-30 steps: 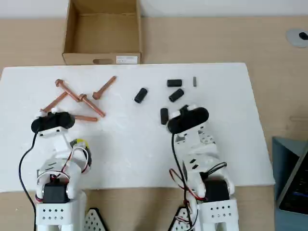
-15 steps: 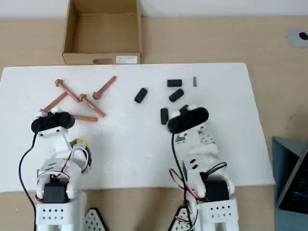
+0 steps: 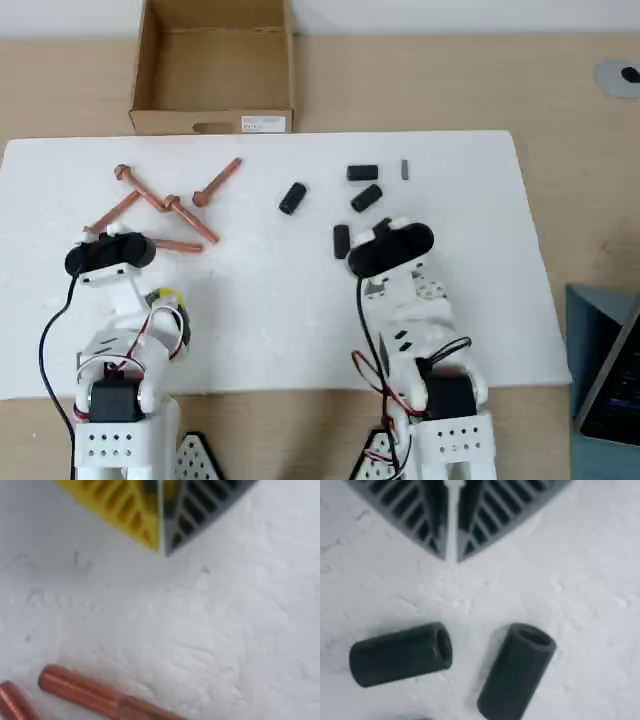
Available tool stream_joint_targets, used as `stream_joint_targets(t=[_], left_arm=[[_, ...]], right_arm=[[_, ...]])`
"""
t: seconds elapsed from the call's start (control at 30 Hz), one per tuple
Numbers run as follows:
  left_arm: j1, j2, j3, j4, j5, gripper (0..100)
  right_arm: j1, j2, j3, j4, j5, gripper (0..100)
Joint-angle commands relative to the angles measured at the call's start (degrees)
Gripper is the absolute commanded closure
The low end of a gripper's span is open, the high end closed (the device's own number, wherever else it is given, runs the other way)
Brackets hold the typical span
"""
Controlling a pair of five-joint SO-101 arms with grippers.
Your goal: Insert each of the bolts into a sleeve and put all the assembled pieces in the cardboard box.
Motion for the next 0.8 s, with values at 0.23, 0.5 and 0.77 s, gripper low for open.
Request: stream_joint_targets(t=[0.23, 0.5, 0.77], left_arm=[[-0.4, -0.5, -0.4, -1.1, 0.3, 100], [-0.4, -0.5, -0.4, -1.1, 0.1, 100], [-0.4, -0.5, -0.4, -1.1, 0.3, 100]], right_arm=[[-0.6, -1.1, 0.0, 0.1, 0.1, 98.8], [-0.9, -1.1, 0.0, 0.1, 0.0, 98.8], [-1.0, -1.4, 0.0, 0.1, 0.4, 98.8]])
